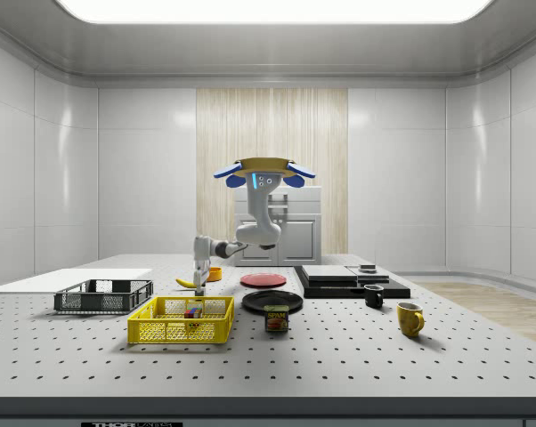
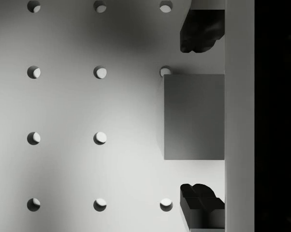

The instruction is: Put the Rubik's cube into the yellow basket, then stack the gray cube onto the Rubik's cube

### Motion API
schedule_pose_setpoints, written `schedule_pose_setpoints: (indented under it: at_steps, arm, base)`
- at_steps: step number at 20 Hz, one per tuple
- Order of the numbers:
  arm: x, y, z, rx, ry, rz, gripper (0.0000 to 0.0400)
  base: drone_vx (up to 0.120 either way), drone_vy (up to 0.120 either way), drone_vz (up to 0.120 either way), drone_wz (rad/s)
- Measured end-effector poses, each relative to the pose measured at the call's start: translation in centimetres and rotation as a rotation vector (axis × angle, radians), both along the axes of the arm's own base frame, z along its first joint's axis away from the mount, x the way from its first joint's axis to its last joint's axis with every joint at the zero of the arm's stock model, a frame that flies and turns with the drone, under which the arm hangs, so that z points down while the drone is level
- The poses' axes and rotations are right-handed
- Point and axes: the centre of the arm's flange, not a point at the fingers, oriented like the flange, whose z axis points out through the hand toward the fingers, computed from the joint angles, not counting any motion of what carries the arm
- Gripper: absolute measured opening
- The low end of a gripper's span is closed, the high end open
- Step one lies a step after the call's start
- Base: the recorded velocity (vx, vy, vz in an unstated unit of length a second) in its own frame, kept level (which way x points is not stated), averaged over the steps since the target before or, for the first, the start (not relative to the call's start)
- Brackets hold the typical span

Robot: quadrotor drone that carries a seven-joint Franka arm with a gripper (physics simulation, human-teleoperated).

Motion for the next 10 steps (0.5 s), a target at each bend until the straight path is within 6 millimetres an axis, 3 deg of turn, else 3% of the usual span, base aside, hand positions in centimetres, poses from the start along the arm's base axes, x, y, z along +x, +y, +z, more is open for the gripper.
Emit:
schedule_pose_setpoints:
  at_steps: [10]
  arm:
    - [0.0,0.0,1.7,0.000,0.000,0.000,0.0400]
  base:
    - [0.000,0.000,0.000,0.000]
